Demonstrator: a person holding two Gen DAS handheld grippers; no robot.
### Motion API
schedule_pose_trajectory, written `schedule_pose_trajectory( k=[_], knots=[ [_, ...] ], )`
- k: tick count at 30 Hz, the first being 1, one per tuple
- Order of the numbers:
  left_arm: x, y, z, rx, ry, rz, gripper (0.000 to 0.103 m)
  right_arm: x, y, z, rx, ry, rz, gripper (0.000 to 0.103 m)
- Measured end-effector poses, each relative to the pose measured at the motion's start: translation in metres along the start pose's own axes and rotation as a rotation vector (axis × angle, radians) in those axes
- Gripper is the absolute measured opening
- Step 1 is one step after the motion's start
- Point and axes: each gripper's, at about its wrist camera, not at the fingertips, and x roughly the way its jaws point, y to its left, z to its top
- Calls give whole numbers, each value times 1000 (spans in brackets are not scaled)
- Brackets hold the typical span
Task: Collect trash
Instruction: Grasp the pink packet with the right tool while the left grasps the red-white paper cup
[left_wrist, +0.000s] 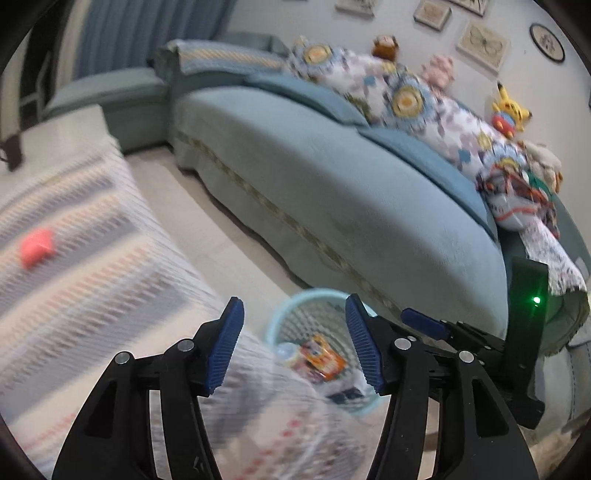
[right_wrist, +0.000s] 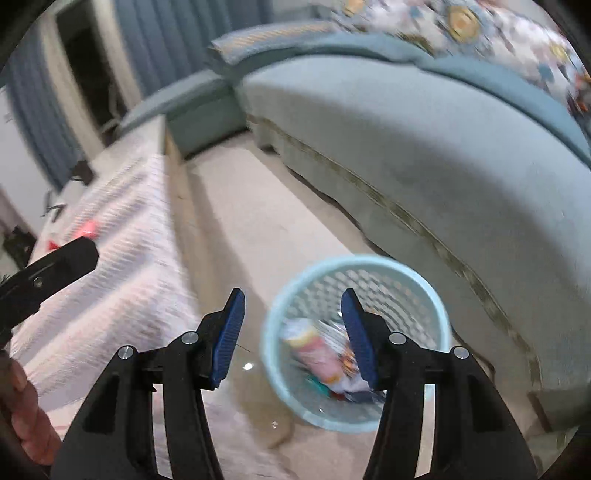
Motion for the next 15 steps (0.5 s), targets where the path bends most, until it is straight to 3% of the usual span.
schedule_pose_trajectory(
  k=[3,7,15],
  knots=[
    [-40,32,14,-23,-75,67,58,-10,52,17,-78,-56,67,51],
    [-95,102,23,-123,-180,187,61,-5,130,35,-186,-99,133,51],
    [-145,237,11,-270,-226,426,64,52,254,44,-307,-34,262,47]
  ],
)
